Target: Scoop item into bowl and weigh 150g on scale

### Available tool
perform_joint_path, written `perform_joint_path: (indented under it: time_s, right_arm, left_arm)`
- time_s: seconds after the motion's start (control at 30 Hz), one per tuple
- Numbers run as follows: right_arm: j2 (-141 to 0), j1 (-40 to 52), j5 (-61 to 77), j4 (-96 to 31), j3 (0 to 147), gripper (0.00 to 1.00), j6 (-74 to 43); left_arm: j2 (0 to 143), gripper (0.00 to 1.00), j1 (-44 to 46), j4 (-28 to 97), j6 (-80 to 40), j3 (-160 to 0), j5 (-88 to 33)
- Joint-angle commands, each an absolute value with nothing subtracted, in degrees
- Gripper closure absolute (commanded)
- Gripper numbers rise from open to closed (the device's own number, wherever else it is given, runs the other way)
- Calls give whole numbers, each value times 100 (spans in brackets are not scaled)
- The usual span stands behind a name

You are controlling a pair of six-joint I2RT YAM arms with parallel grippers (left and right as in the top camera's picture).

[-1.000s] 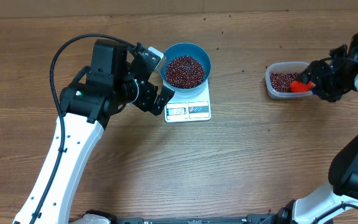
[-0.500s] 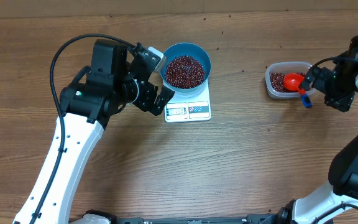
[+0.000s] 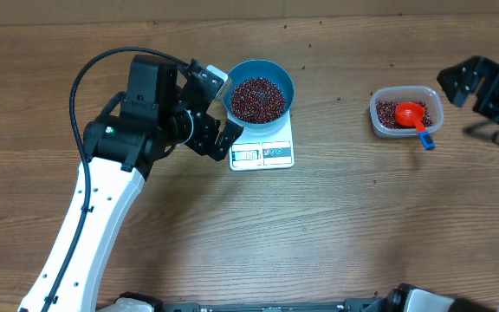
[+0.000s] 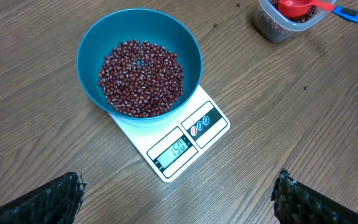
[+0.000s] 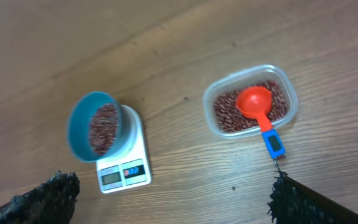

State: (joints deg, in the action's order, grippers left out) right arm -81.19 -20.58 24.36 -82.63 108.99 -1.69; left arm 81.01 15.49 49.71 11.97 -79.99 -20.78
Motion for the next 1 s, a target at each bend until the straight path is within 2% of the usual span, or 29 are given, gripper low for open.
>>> perform_joint_path:
  time_s: [0.0,0.17,0.33,0.47,0.6,0.77,0.97]
  right_arm:
    - [-8018,-2060,2574,-8425,10914,0,-104]
    - [-7872,-2060,2392,-8589,10914,0,-80]
    - [-7638,-2058,3133,-8440,10916,0,82]
    - [-7446,-2036,3795,-8160,10914,0,434]
    - [-7177,-1658,3557,-7653,10785,0,652]
    - [-6377,-646,2613,-5889,9579,0,648]
    - [-5000,-305,2335,-3487,7207,0,650]
  left_arm:
    - [8062,0,1540,4947,1114,-8125,-2036]
    - [8062,0,1540,4947,1114,-8128,-2038]
    - [8062,0,1540,4947,1114,-8125,-2036]
    - [8062,1,1540,4947,1114,-8128,-2036]
    - [8062,0,1540,4947,1114,-8125,-2036]
    - [8062,0,1540,4947,1114,-8125,-2036]
    - [8062,1,1540,4947,1114,-8125,-2036]
